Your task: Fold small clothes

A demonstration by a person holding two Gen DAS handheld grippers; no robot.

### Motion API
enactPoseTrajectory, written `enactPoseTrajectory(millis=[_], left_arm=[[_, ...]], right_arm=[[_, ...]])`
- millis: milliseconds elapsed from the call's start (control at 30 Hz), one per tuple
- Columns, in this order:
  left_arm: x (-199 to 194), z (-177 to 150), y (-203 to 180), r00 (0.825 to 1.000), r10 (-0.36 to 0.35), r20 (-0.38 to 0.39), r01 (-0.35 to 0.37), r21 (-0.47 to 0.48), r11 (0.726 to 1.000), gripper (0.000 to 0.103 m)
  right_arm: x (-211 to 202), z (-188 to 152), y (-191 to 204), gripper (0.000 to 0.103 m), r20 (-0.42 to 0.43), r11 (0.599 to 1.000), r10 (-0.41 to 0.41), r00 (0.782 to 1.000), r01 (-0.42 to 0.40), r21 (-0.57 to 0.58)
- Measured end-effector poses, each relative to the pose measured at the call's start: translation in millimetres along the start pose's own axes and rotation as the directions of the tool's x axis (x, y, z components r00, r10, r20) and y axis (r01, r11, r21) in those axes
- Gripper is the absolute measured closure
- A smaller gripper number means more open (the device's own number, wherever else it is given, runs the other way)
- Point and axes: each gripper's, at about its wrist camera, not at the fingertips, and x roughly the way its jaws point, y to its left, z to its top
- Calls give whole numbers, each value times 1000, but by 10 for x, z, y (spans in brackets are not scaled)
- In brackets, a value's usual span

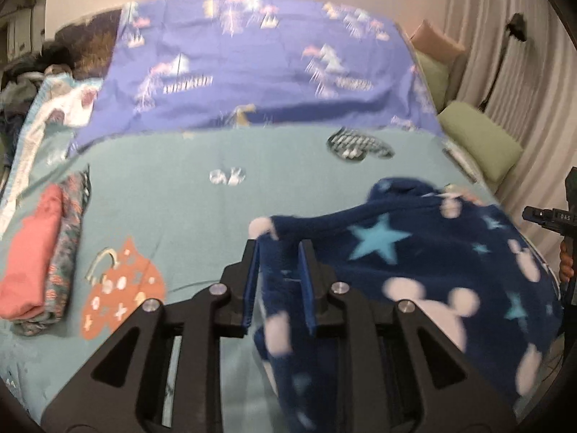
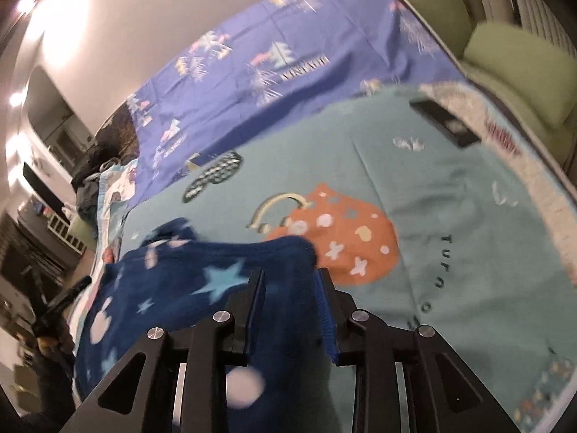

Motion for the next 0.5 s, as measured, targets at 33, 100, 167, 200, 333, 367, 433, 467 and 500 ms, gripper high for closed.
enactPoseTrajectory(millis=[33, 100, 167, 200, 333, 367, 433, 467, 500], left_arm=[[-129, -19, -63, 1000, -5, 17, 5, 9, 1000, 80], [-307, -69, -190, 999, -35, 27, 34, 17, 999, 79], [-427, -181, -317, 995, -96, 26, 96, 9, 995, 69], [-440, -265, -383, 992, -124, 7, 124, 3, 992, 60], [-173, -746, -462, 992, -23, -120, 25, 17, 1000, 58], [-118, -846, -446, 993, -4, -117, 7, 23, 1000, 56], [-178, -987, -477, 999, 8, -37, -5, 62, 998, 56], [-210, -989, -521, 999, 34, -33, -31, 88, 996, 56], [-226, -981, -544, 998, 49, -34, -45, 99, 994, 56]], right_arm=[[-125, -78, 138, 74, 7, 1000, 12, 1000, -12, -22], [-262, -226, 361, 74, 10, 997, 59, 998, -58, -55], [-306, -431, 570, 74, -5, 988, 123, 992, -123, -89], [-306, -567, 674, 74, -14, 983, 142, 990, -143, -113], [7, -1069, 672, 69, -96, 992, 39, 995, -50, -114], [94, -1180, 576, 69, -99, 995, 59, 993, -66, -73], [33, -1270, 509, 69, -20, 996, 79, 997, -80, -46], [9, -1249, 539, 69, -25, 997, 60, 998, -61, -56], [-18, -1217, 580, 69, -26, 997, 38, 999, -40, -65]])
